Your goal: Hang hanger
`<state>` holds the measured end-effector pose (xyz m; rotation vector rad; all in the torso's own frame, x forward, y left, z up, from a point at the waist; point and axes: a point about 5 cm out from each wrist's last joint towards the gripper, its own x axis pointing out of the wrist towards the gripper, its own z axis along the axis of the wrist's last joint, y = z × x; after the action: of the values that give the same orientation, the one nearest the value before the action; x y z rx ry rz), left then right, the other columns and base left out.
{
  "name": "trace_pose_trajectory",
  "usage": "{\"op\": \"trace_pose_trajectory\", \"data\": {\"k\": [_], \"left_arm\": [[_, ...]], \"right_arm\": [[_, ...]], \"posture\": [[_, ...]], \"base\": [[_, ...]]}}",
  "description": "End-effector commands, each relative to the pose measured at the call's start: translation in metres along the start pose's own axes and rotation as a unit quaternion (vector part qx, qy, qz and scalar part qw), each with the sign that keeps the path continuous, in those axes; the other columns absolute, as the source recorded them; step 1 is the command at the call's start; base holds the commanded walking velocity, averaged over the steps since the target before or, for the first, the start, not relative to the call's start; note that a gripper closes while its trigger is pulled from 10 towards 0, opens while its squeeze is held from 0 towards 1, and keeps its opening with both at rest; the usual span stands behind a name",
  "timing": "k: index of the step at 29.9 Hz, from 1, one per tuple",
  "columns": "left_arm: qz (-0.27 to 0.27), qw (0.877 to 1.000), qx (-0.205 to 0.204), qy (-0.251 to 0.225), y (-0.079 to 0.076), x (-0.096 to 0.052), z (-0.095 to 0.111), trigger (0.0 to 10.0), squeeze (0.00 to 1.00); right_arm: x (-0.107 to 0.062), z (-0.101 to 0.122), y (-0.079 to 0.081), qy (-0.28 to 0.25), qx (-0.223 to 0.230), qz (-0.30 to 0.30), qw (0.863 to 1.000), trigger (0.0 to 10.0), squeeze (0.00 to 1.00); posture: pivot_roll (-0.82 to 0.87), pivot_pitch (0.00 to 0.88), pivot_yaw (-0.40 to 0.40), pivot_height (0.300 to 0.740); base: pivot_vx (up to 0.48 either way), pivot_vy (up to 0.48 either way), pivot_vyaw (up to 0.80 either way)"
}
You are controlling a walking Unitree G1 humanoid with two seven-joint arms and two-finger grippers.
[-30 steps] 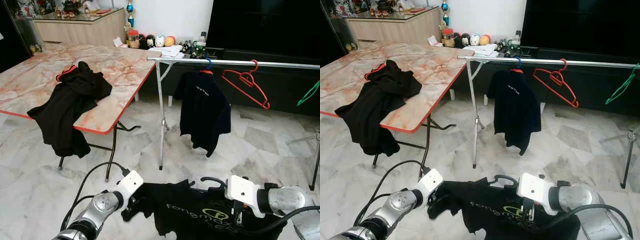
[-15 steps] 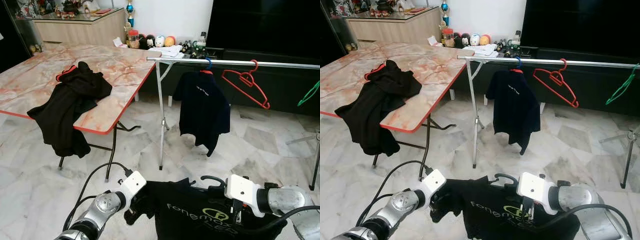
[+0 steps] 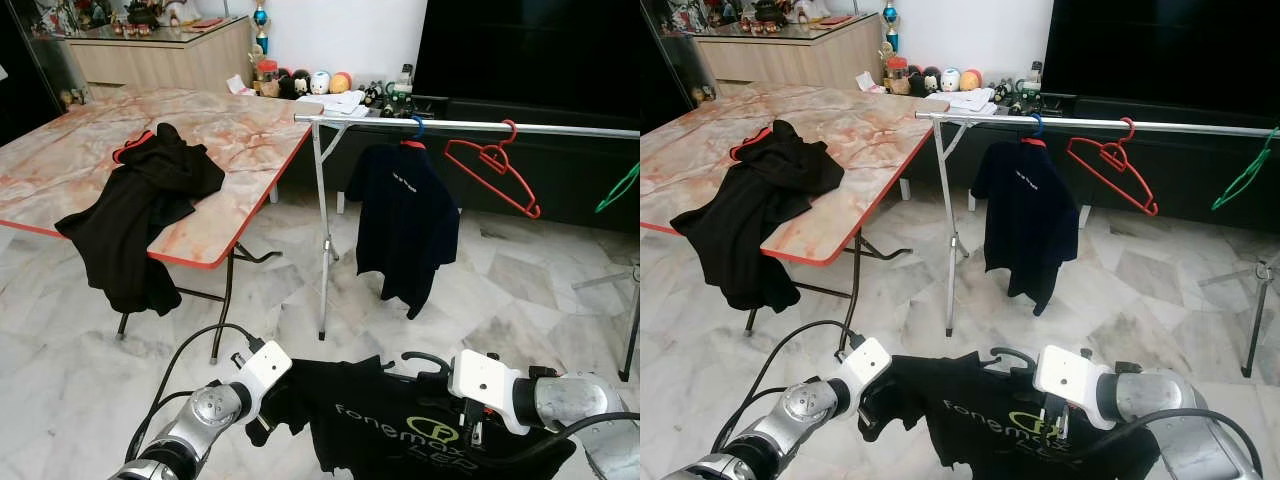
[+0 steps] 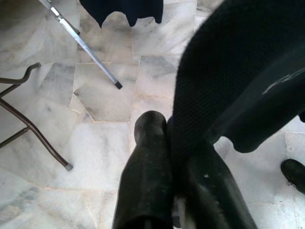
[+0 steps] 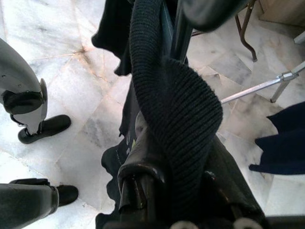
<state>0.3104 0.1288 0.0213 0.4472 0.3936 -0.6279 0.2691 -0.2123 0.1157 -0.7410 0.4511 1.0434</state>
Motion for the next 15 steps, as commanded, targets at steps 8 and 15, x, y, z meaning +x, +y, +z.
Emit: {"op": "trace_pose_trajectory", "data": {"k": [8,15], "left_arm": [[0.051,0.999,-0.005,0.017,0.013,-0.005,-0.007,0.0,0.0],[0.142,0.989,-0.008,0.032,0.031,-0.009,-0.007,0.0,0.0]], "right_arm": [[0.004,-0.015,0.01,0.04,0.012,0.019,0.999,10.0,0.0],[0.009,-0.047,0.036,0.138,0.028,0.087,0.986,10.0,0.0]], "posture": [[-0.1,0.003,0.041,0.74],[-0.1,0.004,0.04,0.74]], "base": [[0.0,0.0,0.0],[0.0,0.0,0.0]]}}
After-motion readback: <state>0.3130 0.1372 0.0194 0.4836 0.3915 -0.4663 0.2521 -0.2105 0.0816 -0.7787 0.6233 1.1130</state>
